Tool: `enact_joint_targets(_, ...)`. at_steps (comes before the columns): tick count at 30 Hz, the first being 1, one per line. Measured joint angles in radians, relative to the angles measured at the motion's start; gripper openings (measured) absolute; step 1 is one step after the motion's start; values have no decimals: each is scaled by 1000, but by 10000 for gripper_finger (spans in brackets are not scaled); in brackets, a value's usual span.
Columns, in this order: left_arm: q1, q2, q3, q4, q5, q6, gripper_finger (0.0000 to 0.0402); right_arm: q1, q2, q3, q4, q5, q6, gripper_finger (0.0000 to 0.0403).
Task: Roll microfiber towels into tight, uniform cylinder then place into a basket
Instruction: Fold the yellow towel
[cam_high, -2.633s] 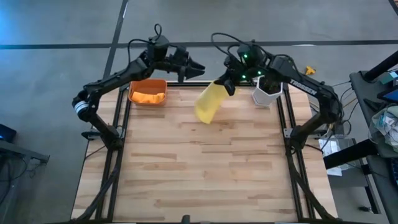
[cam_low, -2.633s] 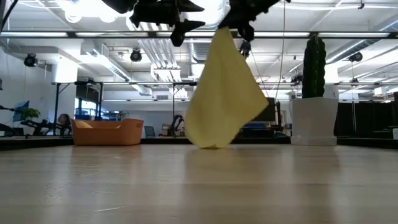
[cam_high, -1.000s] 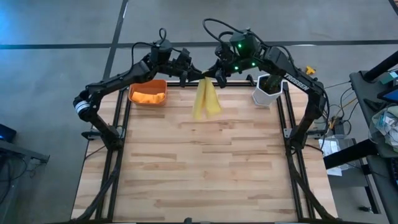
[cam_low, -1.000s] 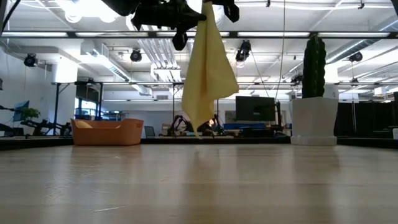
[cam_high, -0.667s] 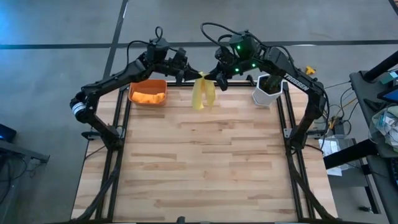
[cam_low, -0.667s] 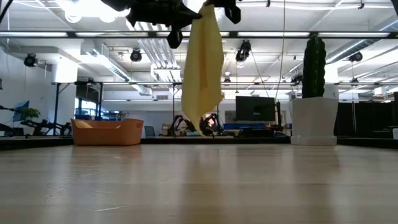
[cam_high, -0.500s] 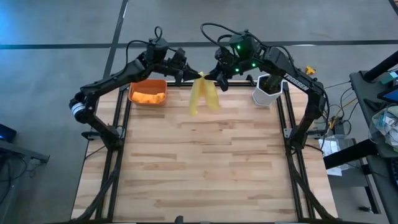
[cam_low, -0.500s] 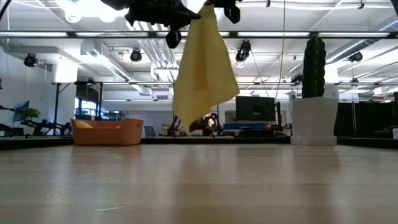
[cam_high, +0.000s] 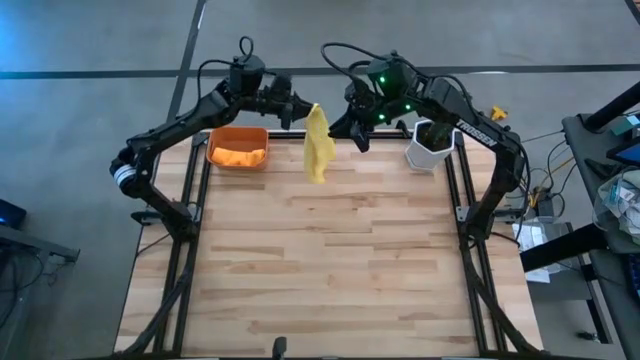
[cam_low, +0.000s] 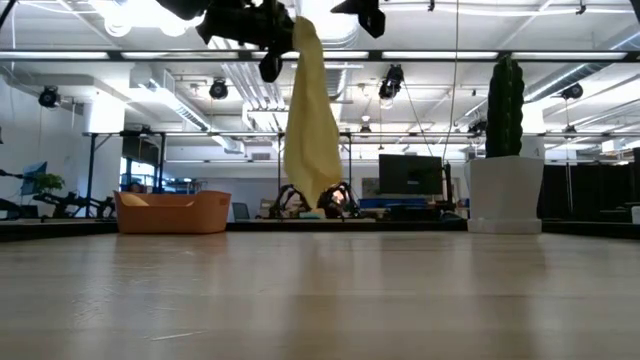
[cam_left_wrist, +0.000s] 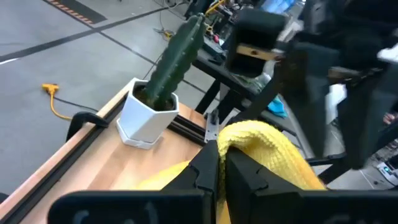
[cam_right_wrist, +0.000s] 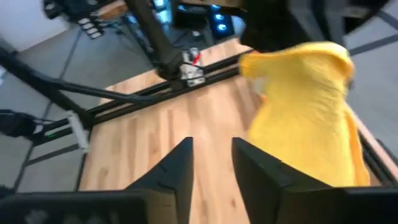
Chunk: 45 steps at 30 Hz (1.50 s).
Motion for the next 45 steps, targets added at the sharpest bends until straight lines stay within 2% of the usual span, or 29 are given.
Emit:
enact_joint_targets(8, 4, -18, 5, 2, -8, -10, 0, -1, 1, -16, 28, 144, 18, 144)
enact_joint_targets(16, 4, -18, 8, 2, -91, -47, 0, 23, 6, -17, 179, 152, 121, 190)
enact_joint_targets(19, 3, -18, 7, 1, -93, -50, 0, 42, 24, -20, 182, 195, 143, 200)
enact_joint_targets(24, 0, -18, 8, 2, -92, -50, 0, 66, 69, -22, 189, 300, 161, 195)
enact_joint_targets(32, 0, -27, 7, 4, -92, -50, 0, 70, 75, -21, 192, 351, 206, 179)
enact_joint_targets(39, 0, -27, 2, 1, -92, -50, 0, 80, 75, -21, 209, 357, 209, 176)
enact_joint_targets(43, 2, -27, 6, 0, -93, -66, 0, 104, 76, -24, 140, 363, 186, 175)
enact_joint_targets(45, 5, -27, 14, 17, -99, -91, 0, 122, 76, -34, 102, 402, 161, 175)
